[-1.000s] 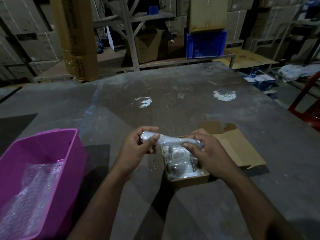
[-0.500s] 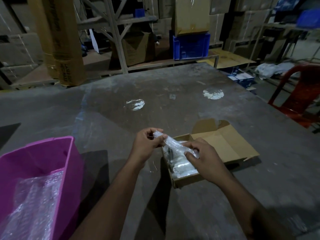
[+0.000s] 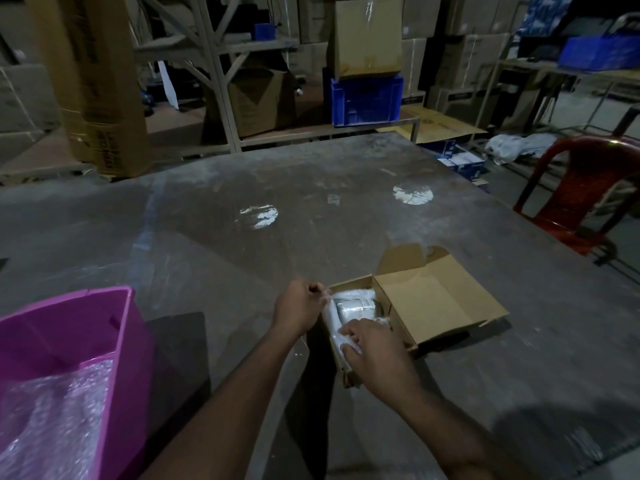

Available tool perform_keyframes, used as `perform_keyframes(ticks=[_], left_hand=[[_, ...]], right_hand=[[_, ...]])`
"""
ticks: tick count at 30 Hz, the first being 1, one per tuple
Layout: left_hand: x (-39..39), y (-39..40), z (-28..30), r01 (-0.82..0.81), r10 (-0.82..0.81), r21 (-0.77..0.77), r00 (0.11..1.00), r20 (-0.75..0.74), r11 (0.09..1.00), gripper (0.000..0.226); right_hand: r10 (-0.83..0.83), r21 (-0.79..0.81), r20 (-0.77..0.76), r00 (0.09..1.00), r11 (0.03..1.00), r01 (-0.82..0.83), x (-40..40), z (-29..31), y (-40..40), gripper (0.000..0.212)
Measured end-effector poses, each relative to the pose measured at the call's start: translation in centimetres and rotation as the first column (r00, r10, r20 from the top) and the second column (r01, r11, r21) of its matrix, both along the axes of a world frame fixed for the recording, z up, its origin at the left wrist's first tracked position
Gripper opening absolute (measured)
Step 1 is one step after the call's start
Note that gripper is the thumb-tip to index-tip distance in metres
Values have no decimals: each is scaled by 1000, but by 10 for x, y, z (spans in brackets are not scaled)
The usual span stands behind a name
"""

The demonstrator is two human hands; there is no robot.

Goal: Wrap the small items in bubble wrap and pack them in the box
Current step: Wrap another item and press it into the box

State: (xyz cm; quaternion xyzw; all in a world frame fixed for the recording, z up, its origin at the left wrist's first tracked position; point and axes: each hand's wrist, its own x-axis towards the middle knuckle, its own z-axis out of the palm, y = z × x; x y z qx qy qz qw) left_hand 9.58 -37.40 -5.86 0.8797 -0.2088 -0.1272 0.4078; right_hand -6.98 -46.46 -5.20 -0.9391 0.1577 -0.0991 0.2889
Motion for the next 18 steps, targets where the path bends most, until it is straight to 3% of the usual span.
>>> perform_keyframes(ticks=[4, 9, 12, 18], left_hand=[[-1, -5, 7, -41, 31, 110, 996, 86, 993, 17], [1, -11, 10, -83, 39, 258, 984, 175, 963, 17], [-1, -15, 8, -105, 40, 291, 974, 221, 951, 5], [3, -18, -4, -112, 34, 330, 971, 235, 937, 15]], right_hand=[[33, -75, -66, 997, 996, -38, 5, -4, 4, 26], [82, -21, -121, 989, 996, -85, 9, -5, -1, 25], [95, -27, -168, 981, 995, -100, 10, -4, -1, 27], [4, -23, -185, 983, 1000, -9, 10, -1, -1, 22]])
